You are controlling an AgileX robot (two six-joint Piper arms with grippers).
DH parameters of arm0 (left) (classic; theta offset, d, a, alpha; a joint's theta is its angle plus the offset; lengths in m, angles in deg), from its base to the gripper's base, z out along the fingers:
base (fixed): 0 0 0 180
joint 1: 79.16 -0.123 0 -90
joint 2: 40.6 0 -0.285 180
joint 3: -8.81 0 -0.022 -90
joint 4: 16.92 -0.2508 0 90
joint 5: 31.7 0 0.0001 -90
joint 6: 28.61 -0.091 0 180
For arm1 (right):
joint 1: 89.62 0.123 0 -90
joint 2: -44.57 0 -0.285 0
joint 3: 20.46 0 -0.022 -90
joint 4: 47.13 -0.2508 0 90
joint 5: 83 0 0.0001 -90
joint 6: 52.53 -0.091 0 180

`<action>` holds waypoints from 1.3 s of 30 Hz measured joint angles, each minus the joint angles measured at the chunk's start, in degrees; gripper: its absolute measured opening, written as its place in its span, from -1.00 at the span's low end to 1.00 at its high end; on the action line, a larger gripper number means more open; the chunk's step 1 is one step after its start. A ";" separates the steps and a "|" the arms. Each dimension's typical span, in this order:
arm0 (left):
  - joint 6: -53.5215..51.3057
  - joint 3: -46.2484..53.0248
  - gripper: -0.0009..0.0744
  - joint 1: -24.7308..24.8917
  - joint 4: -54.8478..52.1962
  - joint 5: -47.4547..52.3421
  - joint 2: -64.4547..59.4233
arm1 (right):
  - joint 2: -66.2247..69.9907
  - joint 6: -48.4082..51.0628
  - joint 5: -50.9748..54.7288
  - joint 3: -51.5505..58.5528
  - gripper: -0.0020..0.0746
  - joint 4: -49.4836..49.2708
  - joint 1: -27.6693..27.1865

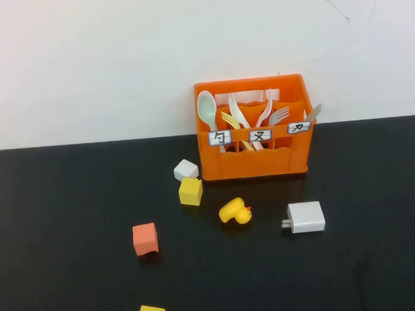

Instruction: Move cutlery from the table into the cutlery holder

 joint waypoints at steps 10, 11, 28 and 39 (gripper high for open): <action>0.00 0.00 -0.98 0.00 0.00 0.00 0.00 | -2.99 0.00 -9.64 15.86 -0.95 -15.60 -1.05; 0.00 0.00 -0.98 0.00 0.00 0.00 0.00 | -2.99 0.00 -9.87 16.14 -0.95 -16.24 -1.05; 0.00 0.00 -0.98 0.00 0.00 0.00 0.00 | -2.99 -31.41 -34.98 16.14 -0.95 13.07 -1.18; 0.00 0.00 -0.98 0.00 0.00 0.00 0.00 | -2.99 -47.58 -25.62 16.14 -0.95 29.72 -4.45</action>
